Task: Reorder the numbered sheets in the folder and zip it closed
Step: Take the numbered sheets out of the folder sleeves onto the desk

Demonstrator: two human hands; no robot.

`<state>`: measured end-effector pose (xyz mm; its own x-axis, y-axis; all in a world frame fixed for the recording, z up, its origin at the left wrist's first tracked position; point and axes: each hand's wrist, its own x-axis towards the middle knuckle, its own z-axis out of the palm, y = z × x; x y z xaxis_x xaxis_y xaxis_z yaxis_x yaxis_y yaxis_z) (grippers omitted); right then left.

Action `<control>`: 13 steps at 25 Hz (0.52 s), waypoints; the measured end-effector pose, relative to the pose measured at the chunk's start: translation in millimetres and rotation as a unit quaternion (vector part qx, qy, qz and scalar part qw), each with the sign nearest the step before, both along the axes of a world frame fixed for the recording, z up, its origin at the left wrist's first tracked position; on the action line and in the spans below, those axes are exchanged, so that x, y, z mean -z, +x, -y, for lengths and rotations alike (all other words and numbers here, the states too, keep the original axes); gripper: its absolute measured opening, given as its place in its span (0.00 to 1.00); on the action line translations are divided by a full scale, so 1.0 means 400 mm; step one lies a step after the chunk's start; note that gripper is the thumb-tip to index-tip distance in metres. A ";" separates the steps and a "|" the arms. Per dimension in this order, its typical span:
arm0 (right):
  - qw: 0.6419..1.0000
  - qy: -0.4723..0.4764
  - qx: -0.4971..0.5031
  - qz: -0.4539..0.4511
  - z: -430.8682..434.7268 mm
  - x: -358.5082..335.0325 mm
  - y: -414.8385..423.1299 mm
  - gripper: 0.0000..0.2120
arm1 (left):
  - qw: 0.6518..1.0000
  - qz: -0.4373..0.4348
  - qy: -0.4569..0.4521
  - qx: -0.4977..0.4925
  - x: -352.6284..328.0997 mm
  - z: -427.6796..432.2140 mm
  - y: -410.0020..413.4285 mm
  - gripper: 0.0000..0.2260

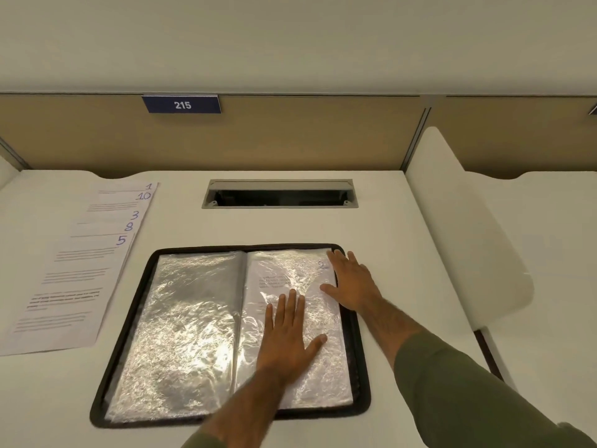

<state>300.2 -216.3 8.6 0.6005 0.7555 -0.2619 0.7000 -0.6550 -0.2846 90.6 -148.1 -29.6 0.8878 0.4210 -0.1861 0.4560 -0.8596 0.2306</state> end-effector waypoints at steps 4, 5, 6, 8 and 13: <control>1.000 -0.003 -0.018 -0.018 -0.035 0.009 0.013 0.44 | 1.000 -0.010 0.000 -0.003 -0.003 0.002 0.004 0.40; 0.999 0.001 -0.017 -0.029 -0.044 0.008 0.010 0.44 | 1.000 -0.011 0.000 -0.005 -0.003 0.003 0.006 0.40; 0.999 0.006 -0.012 -0.040 -0.053 0.007 0.008 0.44 | 1.000 -0.011 -0.003 -0.006 -0.005 0.004 0.007 0.40; 0.999 0.023 0.005 -0.048 -0.068 0.005 0.006 0.44 | 1.000 -0.011 -0.008 -0.010 -0.009 0.002 0.009 0.40; 0.960 0.193 0.112 -0.171 -0.097 -0.024 0.002 0.35 | 1.000 -0.001 -0.007 -0.004 -0.012 -0.005 0.010 0.39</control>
<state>300.9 -177.6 18.3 0.6883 0.6979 -0.1979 0.3769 -0.5772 -0.7244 94.4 -145.9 -24.7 0.8837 0.4260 -0.1941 0.4639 -0.8524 0.2411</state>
